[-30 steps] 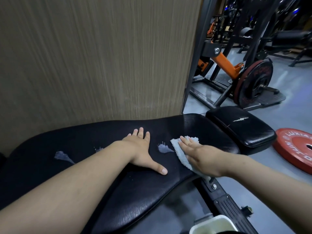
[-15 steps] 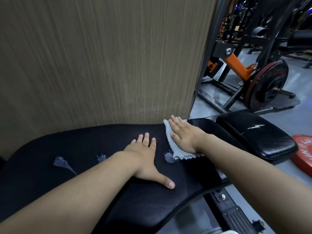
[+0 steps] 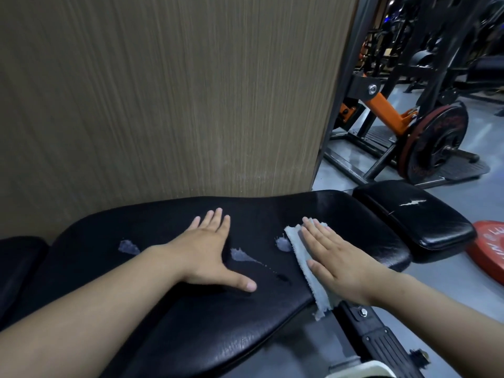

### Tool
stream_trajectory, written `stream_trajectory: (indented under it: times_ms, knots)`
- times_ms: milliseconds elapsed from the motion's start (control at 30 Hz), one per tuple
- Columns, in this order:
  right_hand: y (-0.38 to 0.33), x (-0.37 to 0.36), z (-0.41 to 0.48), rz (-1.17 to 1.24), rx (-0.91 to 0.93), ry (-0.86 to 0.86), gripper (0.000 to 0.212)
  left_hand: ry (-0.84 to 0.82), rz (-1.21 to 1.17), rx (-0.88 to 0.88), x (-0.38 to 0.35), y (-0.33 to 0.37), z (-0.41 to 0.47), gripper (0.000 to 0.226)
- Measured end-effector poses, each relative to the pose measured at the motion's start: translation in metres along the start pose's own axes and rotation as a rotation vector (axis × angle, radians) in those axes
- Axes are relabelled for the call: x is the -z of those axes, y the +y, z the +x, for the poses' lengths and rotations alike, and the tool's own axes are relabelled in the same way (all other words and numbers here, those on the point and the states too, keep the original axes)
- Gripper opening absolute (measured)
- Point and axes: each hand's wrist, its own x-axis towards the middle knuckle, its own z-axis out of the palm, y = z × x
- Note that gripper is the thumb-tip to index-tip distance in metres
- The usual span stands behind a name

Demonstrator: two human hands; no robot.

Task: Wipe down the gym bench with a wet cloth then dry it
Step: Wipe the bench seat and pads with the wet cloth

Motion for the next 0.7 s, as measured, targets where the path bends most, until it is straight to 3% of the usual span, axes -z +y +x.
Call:
stream_trajectory:
  times_ms: [67,233,400,700]
  knots:
    - [-0.006,-0.002,0.001,0.021,-0.021,0.019,0.068,-0.020,0.007,0.041,-0.002,-0.013,-0.005,0.159]
    - [-0.025,-0.010,0.009,-0.026,-0.075,0.003,0.090,-0.085,0.018,0.102,-0.005,-0.024,-0.004,0.162]
    - [-0.035,-0.007,0.045,0.031,-0.100,0.004,0.062,-0.092,0.054,0.103,-0.008,-0.024,0.001,0.162]
    - [-0.024,0.006,0.154,0.048,-0.062,0.005,0.059,-0.122,0.119,0.119,-0.007,-0.022,0.006,0.163]
